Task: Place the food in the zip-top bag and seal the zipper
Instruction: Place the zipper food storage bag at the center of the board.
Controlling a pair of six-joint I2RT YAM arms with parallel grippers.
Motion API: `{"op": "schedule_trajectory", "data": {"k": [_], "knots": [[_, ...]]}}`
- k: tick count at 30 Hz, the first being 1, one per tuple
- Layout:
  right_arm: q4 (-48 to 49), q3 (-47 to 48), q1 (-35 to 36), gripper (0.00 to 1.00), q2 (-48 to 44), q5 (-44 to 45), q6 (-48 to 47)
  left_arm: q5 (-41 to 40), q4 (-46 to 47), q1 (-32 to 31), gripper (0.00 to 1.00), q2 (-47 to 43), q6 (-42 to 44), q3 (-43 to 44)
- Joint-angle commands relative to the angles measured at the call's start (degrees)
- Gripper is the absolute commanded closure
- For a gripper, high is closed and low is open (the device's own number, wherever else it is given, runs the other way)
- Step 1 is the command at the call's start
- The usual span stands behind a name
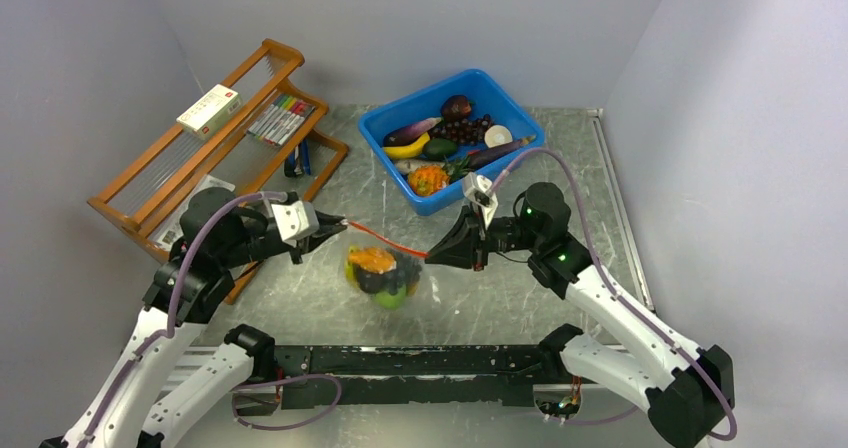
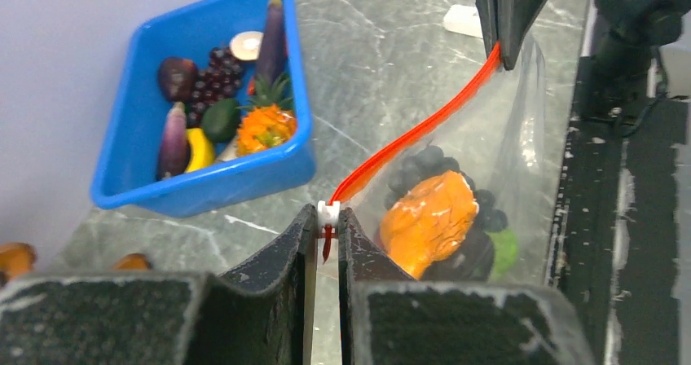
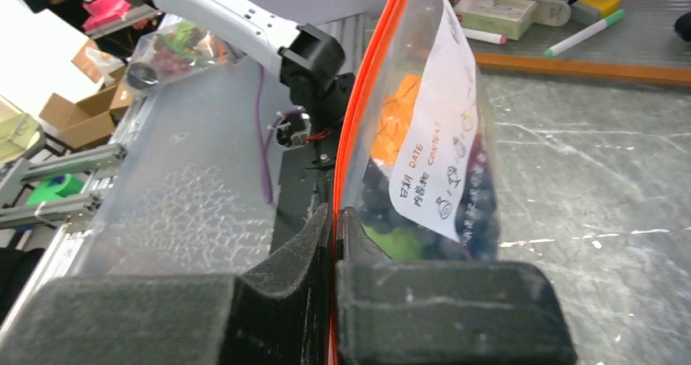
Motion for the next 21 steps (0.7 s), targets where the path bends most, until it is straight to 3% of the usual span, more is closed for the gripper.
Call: {"op": "schedule_trajectory", "data": {"k": [1,9,17,21], "knots": [[4.9,-1.3,-0.1,1.00,-2.3,0.5,5.8,5.2,2.5,0.2,0.93,-0.4,-5.6,-2.9],[-9.0,0.6,-1.3,1.00,9.7,29.3,-2.5,-3.5,12.6,0.2,0.93,11.9,-10.7,-10.5],[-6.6,0.1,-2.3,1.00,11.8,40.8,-4.1,-9.0,16.3,0.2,0.92,21.5,-11.7,-7.7],[-4.5,-0.9,-2.4,0.83,10.6,44.5,-4.3,-10.6,16.6,0.3,0.73,22.9,-11.7,-6.8]]}}
